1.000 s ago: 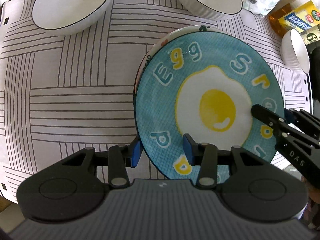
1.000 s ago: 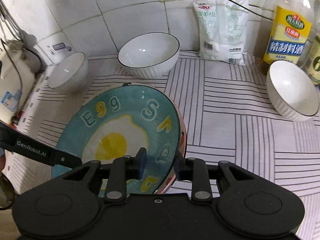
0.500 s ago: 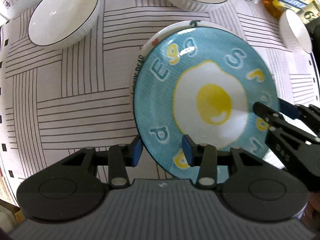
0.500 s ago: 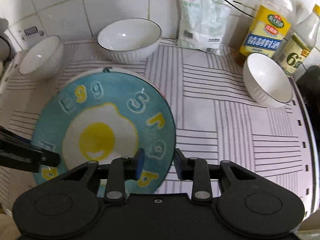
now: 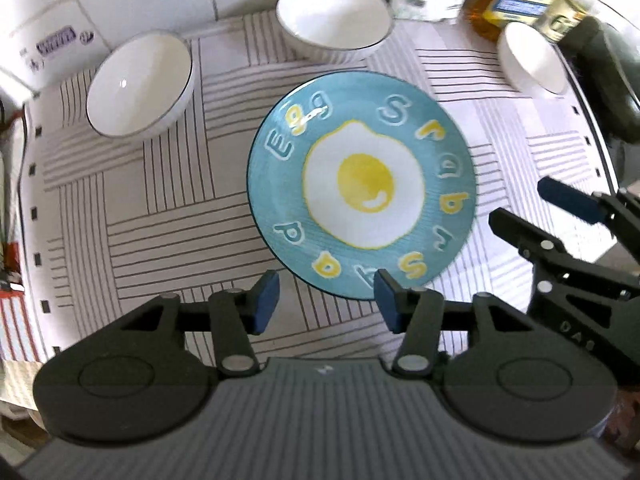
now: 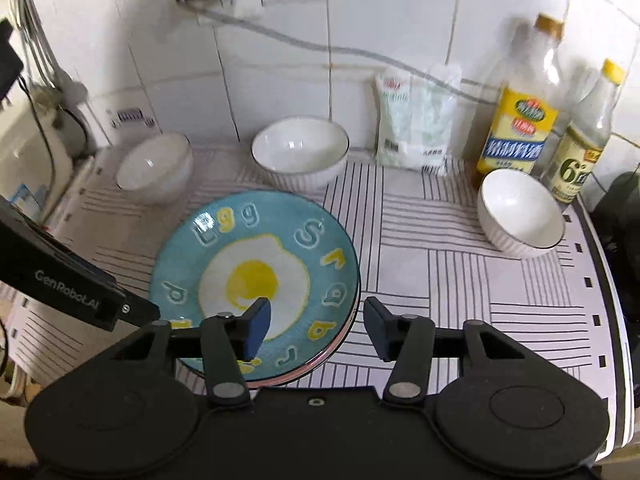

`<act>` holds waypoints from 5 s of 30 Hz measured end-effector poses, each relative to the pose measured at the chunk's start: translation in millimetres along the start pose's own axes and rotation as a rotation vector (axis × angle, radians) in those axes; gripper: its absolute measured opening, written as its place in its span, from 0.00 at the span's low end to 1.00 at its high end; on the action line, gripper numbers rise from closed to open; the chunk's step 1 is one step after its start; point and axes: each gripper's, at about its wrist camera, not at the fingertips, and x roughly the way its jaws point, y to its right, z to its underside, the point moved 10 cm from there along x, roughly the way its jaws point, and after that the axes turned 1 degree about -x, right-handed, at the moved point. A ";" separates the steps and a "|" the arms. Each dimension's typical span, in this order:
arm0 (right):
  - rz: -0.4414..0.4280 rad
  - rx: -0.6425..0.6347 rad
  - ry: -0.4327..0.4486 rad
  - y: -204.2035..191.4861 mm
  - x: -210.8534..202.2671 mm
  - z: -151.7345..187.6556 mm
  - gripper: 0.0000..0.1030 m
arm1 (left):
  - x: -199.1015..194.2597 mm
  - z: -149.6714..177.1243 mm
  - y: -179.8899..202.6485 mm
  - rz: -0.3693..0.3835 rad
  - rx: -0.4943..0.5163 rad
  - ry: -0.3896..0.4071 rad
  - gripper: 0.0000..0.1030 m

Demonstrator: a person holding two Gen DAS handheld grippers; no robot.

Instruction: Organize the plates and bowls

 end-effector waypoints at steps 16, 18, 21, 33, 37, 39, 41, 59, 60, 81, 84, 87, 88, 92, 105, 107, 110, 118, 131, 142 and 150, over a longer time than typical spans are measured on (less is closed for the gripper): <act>0.026 0.038 0.214 68.0 -92.2 7.6 0.70 | -60.0 4.1 89.6 -0.029 0.263 0.096 0.68; 0.016 0.055 0.221 79.3 -94.7 9.4 0.70 | -62.4 -2.6 103.9 -0.014 0.285 0.098 0.76; 0.005 0.076 0.233 95.6 -90.6 12.3 0.70 | -65.0 -17.9 123.1 -0.005 0.306 0.111 0.79; -0.006 0.050 0.240 170.8 -36.2 -0.6 0.88 | -37.4 -108.8 179.0 -0.063 0.284 0.190 0.92; 0.055 -0.019 0.245 191.3 -0.1 -4.4 0.92 | -10.0 -133.3 191.0 -0.048 0.242 0.192 0.92; 0.046 -0.012 0.236 202.3 23.0 -6.2 0.92 | 2.1 -145.3 195.9 -0.041 0.220 0.219 0.92; 0.038 0.011 0.226 213.5 46.6 -7.6 0.92 | 15.7 -156.3 198.9 -0.040 0.192 0.243 0.92; 0.065 -0.047 0.256 233.4 143.3 -21.4 0.92 | 133.8 -206.3 219.1 -0.010 0.081 0.213 0.79; 0.068 -0.052 0.255 233.6 145.5 -21.7 0.92 | 135.6 -207.5 217.4 -0.007 0.068 0.208 0.67; 0.051 -0.108 0.303 200.8 95.6 -4.5 0.90 | 98.6 -165.7 227.1 0.030 0.103 0.159 0.15; 0.041 -0.110 0.310 191.6 80.6 0.1 0.90 | 85.1 -150.3 225.4 0.021 0.125 0.152 0.16; 0.030 -0.125 0.310 180.0 67.0 7.8 0.90 | 74.3 -133.8 223.8 0.007 0.136 0.138 0.16; 0.026 -0.128 0.308 176.3 62.8 11.1 0.90 | 71.2 -127.8 223.2 0.004 0.138 0.133 0.16; 0.006 -0.128 0.299 167.1 54.4 22.1 0.90 | 63.9 -107.6 223.8 -0.003 0.145 0.121 0.16; -0.049 -0.147 0.255 153.0 70.0 48.4 0.90 | 80.4 -77.9 215.2 -0.056 0.151 0.097 0.16; -0.056 -0.151 0.247 148.5 72.6 52.8 0.90 | 85.9 -76.5 211.4 -0.059 0.138 0.090 0.16; -0.067 -0.168 0.225 144.7 81.7 56.8 0.90 | 95.3 -74.7 204.5 -0.061 0.117 0.070 0.16; -0.077 -0.173 0.183 142.9 90.3 58.0 0.90 | 104.8 -73.7 195.8 -0.038 0.062 0.055 0.16; -0.086 0.019 0.086 140.1 21.3 70.4 0.91 | 63.8 -58.2 187.5 0.115 0.075 0.121 0.33; -0.108 0.119 0.156 100.6 -29.5 34.8 0.81 | -2.4 -52.7 136.6 0.111 0.093 0.226 0.40; -0.163 0.206 0.210 68.7 -37.3 -6.5 0.79 | -30.7 -51.3 72.6 0.108 0.030 0.320 0.42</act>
